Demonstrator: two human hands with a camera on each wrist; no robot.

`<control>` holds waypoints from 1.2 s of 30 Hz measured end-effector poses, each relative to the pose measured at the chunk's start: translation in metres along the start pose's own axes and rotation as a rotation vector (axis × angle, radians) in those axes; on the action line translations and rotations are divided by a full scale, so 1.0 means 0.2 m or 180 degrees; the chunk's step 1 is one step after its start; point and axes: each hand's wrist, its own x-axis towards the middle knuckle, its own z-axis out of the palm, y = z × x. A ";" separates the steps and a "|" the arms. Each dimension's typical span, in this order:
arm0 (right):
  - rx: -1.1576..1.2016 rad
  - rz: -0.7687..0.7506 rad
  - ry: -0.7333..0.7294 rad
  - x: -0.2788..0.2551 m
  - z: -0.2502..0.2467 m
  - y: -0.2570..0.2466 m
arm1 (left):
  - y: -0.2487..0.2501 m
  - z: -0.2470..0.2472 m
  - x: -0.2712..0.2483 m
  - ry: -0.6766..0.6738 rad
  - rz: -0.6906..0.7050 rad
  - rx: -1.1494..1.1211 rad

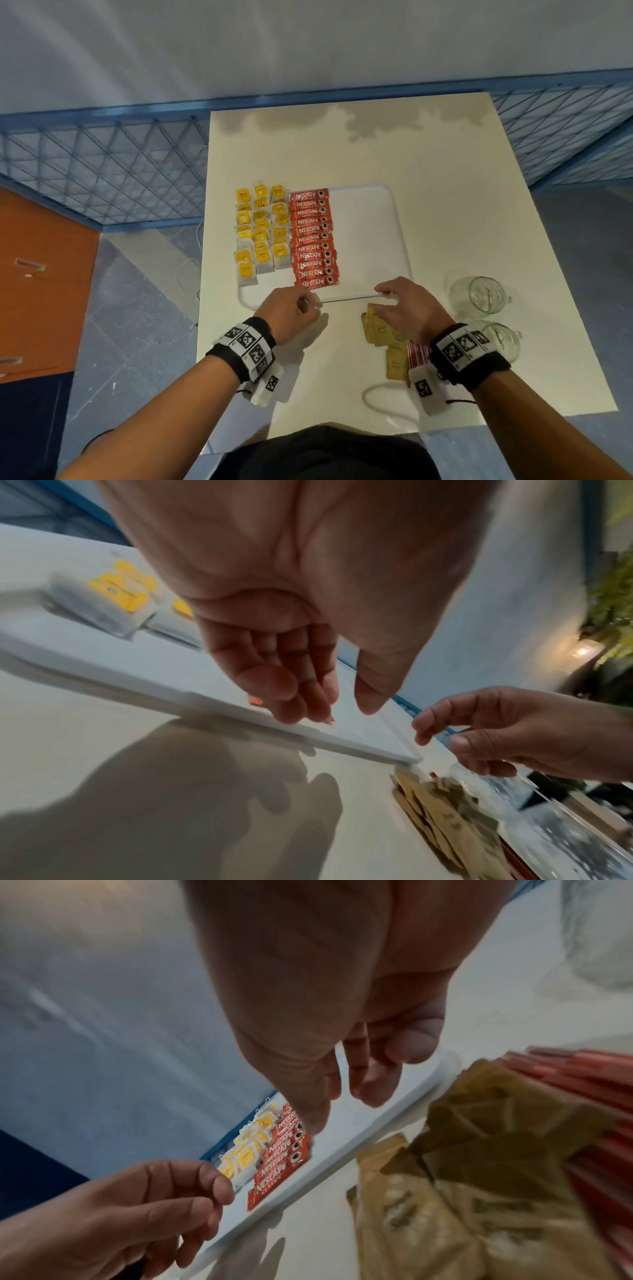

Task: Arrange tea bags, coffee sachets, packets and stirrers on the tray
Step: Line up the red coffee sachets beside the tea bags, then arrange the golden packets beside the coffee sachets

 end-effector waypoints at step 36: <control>-0.1821 -0.0936 -0.0462 -0.06 -0.01 0.16 | 0.50 0.52 0.07 -0.0496 -0.0246 0.0918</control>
